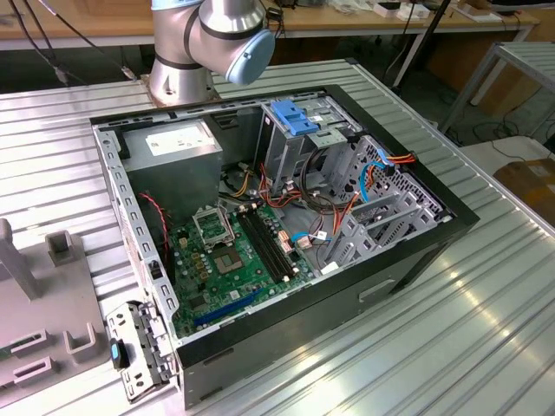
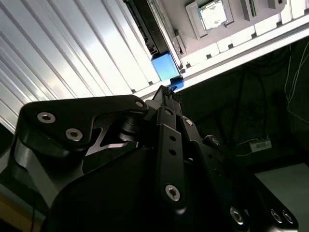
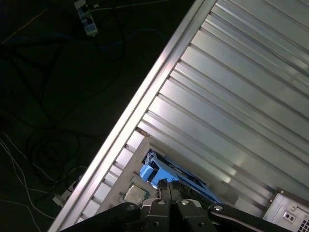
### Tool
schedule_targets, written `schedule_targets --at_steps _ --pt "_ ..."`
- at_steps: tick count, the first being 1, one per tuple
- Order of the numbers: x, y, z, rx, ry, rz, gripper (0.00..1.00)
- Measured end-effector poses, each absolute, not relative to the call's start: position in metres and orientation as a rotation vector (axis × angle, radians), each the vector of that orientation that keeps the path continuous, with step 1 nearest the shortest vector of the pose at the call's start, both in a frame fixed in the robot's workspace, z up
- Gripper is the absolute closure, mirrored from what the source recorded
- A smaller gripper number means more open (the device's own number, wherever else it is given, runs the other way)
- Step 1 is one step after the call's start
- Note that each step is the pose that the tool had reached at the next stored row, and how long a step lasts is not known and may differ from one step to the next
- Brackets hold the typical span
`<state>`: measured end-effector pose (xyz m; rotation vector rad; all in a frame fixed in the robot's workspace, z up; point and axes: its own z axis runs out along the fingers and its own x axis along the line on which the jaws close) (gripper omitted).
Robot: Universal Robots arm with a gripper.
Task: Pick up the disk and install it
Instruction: 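Pick up the disk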
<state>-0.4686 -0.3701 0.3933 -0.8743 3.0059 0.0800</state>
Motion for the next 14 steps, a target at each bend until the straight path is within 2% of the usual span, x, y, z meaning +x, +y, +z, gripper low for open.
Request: schedule_targets --at_steps 14 --pt "-0.4686 -0.3701 0.3935 -1.009 2.966 0.081 0.89"
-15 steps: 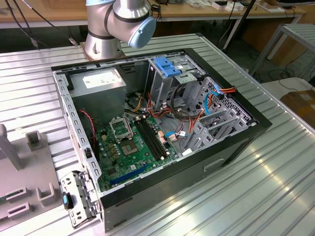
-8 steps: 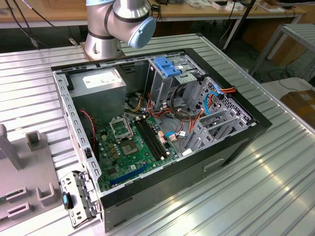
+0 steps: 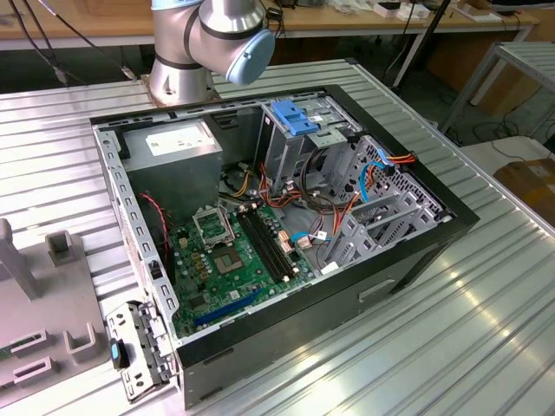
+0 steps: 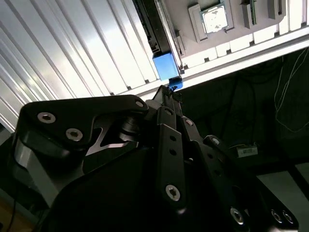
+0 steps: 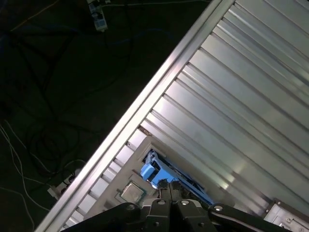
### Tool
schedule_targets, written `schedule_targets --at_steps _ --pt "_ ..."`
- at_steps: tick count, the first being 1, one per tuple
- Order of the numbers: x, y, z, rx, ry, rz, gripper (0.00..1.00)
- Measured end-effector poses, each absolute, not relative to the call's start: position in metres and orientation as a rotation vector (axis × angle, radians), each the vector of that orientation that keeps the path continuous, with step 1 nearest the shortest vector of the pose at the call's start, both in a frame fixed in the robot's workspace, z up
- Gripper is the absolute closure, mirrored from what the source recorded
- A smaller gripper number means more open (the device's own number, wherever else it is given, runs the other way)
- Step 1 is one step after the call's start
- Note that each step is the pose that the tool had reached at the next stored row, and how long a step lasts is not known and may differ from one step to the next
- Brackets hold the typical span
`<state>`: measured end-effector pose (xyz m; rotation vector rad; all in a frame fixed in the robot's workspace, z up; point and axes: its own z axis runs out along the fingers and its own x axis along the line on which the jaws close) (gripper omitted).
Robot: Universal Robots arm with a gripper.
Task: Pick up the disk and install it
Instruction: 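Pick up the disk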
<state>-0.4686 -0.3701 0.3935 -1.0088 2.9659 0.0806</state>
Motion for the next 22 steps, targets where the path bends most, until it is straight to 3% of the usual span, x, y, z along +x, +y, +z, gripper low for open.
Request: schedule_targets --at_steps 22 --pt "-0.4685 -0.3701 0.3935 -1.659 2.674 0.076 0.89"
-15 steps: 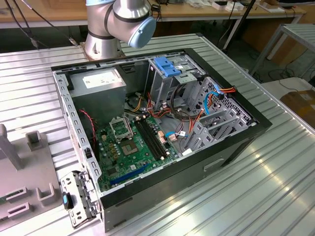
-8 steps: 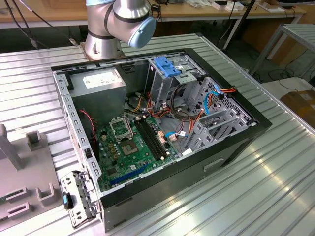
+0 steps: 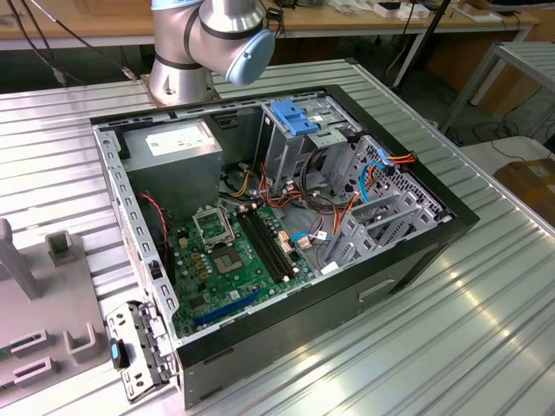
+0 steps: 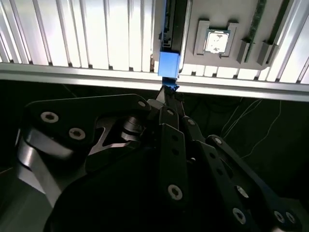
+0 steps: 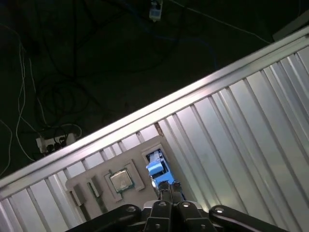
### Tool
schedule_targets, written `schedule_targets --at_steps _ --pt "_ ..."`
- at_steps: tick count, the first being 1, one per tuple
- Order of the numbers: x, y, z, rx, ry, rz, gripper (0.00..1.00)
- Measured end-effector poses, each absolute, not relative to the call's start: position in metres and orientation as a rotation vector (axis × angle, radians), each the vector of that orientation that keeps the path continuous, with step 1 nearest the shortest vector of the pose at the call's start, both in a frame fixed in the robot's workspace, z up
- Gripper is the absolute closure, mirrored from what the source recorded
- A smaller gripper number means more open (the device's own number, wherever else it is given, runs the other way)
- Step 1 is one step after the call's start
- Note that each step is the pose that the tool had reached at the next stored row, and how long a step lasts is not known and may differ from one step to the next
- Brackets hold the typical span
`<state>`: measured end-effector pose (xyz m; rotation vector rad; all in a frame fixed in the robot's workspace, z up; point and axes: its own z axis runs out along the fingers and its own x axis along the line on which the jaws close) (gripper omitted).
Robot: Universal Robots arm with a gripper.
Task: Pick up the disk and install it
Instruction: 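Pick up the disk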
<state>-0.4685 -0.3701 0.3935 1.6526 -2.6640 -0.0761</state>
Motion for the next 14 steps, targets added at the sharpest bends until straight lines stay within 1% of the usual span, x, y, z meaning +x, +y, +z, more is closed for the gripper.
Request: schedule_targets --at_steps 14 --pt "-0.4673 -0.3701 0.3934 1.988 -2.407 -0.056 0.89"
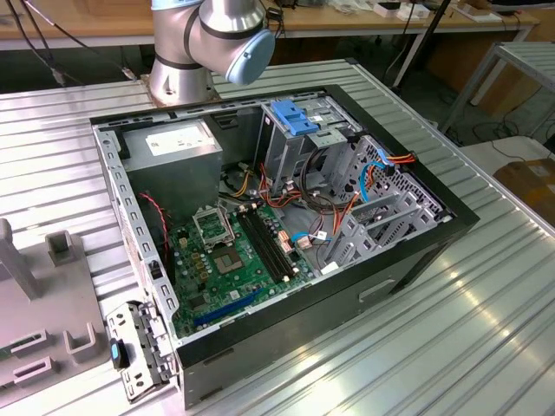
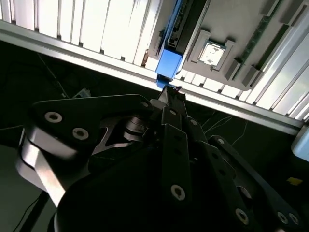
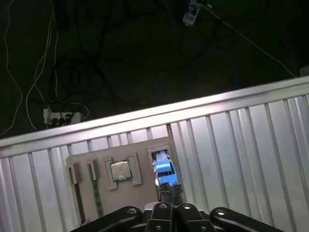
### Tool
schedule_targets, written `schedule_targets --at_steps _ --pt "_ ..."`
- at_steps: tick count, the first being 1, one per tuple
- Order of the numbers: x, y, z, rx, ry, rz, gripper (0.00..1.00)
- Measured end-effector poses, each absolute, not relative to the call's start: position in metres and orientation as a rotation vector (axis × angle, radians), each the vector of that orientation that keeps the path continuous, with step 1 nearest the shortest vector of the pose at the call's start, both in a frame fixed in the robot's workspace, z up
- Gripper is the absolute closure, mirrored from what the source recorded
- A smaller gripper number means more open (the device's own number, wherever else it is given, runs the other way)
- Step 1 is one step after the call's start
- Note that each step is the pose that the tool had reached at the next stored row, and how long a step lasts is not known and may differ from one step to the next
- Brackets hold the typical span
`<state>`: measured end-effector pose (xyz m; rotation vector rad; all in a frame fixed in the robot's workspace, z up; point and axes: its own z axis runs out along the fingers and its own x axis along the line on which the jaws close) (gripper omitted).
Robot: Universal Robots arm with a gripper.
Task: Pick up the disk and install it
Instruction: 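Pick up the disk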
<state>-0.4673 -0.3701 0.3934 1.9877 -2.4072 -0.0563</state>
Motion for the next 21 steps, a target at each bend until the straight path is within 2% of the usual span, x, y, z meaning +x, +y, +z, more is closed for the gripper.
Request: schedule_targets --at_steps 8,9,10,11,12,13,14,16,21 --pt "-0.466 -0.37 0.391 2.098 -2.301 -0.017 0.89" --pt "-0.466 -0.37 0.39 2.1 -2.303 0.0 0.83" --pt "-0.466 -0.37 0.389 2.101 -2.305 0.012 0.71" --pt "-0.466 -0.37 0.389 2.102 -2.306 0.017 0.71" --pt "-0.465 -0.37 0.387 2.104 -2.307 0.022 0.58" --pt "-0.465 -0.37 0.386 2.105 -2.307 0.026 0.53" --pt "-0.465 -0.37 0.385 2.106 -2.307 0.028 0.53" --pt "-0.465 -0.37 0.381 2.108 -2.308 0.029 0.4" --pt "-0.465 -0.369 0.367 2.108 -2.308 0.029 0.4"
